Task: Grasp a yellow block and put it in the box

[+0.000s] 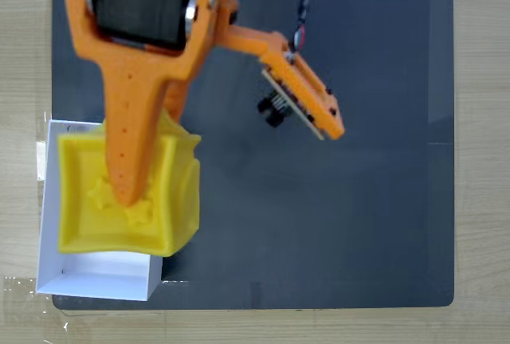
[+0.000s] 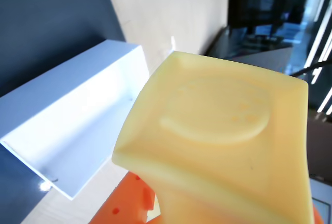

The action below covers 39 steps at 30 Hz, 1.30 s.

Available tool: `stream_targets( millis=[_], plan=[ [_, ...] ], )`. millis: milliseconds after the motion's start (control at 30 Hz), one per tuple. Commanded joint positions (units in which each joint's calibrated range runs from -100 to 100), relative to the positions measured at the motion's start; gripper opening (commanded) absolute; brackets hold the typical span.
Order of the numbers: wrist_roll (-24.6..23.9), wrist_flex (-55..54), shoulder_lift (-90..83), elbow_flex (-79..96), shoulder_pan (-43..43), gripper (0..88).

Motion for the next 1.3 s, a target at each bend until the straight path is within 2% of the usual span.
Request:
stream_targets(
  millis=[0,433,833,900,1100,1267],
  plan=[
    [-0.4,-3.7,8.6,-7.3,3.4,10.4],
    [-0.4,-3.8,34.1,-28.8,6.3,10.4],
    [0.2,-3.6,38.6,-30.6,8.5,11.5],
    [0.2,-3.6,38.6,-30.1,8.7,15.4],
    [0.2,-1.8,38.6,-29.5,9.2,34.3],
    [0.2,-0.1,38.6,-29.5,9.3,37.5]
  ],
)
